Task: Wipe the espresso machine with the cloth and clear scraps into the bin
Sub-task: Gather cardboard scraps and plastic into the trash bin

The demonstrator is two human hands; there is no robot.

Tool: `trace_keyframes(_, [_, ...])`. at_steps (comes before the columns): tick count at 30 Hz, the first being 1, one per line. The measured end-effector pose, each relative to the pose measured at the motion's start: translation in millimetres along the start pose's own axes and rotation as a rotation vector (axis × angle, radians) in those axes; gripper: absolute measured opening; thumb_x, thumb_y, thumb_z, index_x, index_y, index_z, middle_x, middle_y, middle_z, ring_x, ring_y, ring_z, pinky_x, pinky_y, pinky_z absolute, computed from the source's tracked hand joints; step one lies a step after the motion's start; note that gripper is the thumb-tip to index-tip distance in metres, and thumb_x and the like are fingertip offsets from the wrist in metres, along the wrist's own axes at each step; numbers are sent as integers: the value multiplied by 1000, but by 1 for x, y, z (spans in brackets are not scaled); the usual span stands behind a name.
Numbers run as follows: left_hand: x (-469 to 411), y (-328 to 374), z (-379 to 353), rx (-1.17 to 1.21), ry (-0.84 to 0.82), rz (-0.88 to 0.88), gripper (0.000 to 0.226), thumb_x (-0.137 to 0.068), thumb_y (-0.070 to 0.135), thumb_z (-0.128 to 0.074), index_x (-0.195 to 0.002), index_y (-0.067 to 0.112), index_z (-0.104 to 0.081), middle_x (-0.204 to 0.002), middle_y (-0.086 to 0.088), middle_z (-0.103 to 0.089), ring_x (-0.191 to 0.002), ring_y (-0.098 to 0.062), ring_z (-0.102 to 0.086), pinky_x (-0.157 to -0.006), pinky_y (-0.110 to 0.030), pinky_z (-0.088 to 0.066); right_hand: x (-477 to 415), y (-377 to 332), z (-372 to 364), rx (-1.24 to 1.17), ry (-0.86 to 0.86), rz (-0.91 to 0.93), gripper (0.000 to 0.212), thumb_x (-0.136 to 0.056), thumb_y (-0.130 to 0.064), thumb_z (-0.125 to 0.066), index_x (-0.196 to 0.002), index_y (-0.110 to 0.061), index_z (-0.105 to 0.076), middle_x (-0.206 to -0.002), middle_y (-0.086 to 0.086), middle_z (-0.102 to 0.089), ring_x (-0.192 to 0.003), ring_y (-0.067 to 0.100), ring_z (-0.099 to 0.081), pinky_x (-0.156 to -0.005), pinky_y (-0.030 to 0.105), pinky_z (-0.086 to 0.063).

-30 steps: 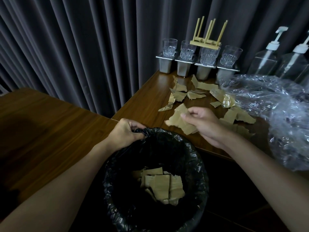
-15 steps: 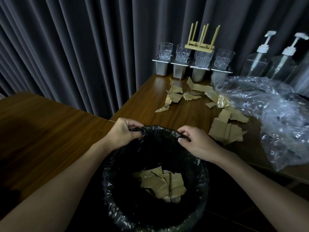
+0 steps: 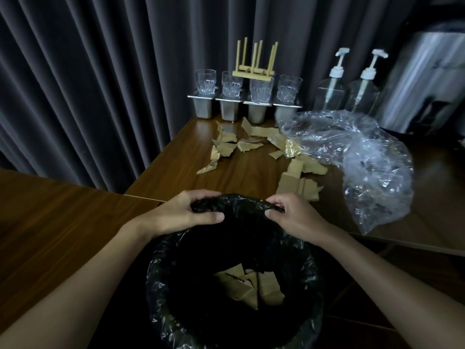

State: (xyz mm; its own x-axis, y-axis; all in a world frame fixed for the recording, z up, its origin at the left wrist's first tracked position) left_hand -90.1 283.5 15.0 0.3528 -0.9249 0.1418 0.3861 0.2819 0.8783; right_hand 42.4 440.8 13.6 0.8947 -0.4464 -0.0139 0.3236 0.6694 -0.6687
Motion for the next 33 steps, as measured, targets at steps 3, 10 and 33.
trace_keyframes(3, [-12, 6, -10, -119, 58, -64, 33, -85, 27, -74, -118, 25, -68, -110, 9, -71, -98, -4, -68, -87, -26, -56, 12, 5, 3, -39, -21, -3, 29, -95, -17, -61, -123, -11, -65, -116, -6, -64, -112, 7, -55, -100, 30, -45])
trace_keyframes(10, [-35, 11, -19, -320, 108, -115, 13, -94, 23, -65, -106, 25, -70, -103, 11, -70, -94, -1, -64, -89, -32, -53, 22, 24, 22, -39, 82, -39, 30, -92, -21, -66, -120, -11, -67, -117, 4, -68, -106, 8, -59, -87, 20, -44])
trace_keyframes(33, [-38, -2, -17, -385, 94, -97, 15, -97, 23, -60, -110, 28, -62, -102, 25, -62, -92, 14, -58, -76, -5, -45, 16, 67, 89, -224, 648, -263, 33, -90, -7, -58, -121, -12, -48, -104, 7, -57, -60, 18, -61, -43, 23, -45])
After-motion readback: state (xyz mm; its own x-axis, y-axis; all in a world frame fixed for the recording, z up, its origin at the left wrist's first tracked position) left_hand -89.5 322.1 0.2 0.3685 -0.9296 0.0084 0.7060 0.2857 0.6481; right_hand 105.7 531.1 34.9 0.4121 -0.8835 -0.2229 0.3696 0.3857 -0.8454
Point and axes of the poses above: each hand's wrist, its own x-axis away from the middle knuckle, its own z-axis out of the back of the hand, y = z × x, the point moved 10 cm from there along -x, towards the middle knuckle
